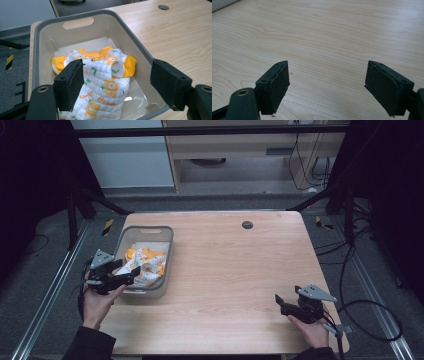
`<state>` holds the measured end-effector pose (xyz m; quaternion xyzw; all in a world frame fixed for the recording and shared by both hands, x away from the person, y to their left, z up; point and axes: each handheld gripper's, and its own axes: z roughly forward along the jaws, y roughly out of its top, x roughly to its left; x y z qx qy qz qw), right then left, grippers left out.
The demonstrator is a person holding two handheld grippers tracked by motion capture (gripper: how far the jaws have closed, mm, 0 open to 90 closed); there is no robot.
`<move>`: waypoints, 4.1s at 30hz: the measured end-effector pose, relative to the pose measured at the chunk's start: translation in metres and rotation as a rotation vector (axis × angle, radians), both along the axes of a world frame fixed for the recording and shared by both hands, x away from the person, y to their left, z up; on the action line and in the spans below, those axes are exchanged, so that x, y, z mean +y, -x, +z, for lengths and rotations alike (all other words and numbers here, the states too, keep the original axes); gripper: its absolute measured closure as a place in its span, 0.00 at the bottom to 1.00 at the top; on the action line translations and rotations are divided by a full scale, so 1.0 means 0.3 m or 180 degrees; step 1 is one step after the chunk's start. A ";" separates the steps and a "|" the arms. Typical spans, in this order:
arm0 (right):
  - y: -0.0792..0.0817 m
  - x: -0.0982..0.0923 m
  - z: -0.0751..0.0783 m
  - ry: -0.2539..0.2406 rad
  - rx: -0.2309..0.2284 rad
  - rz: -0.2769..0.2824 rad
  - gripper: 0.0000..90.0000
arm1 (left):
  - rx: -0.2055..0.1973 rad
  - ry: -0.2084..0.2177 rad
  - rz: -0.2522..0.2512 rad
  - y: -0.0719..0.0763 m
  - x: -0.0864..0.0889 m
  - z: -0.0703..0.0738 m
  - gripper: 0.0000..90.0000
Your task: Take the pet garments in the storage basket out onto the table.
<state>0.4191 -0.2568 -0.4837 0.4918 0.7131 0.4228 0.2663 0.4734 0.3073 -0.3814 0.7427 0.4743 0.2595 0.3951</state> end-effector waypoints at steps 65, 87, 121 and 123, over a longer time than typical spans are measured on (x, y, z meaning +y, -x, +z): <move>-0.007 0.005 -0.007 0.0035 0.0090 0.0055 0.22 | 0.1134 -0.0747 -0.0320 -0.248 -0.070 -0.061 0.58; -0.010 0.011 -0.012 0.0060 0.0136 0.0102 0.21 | 0.1392 -0.0811 -0.0302 -0.281 -0.078 -0.098 0.67; -0.011 0.012 -0.012 0.0056 0.0167 0.0110 0.21 | 0.1138 -0.0791 -0.0207 -0.243 -0.032 0.042 0.91; -0.011 0.012 -0.013 0.0072 0.0156 0.0113 0.21 | 0.1107 -0.0806 -0.0212 -0.237 -0.031 0.061 0.91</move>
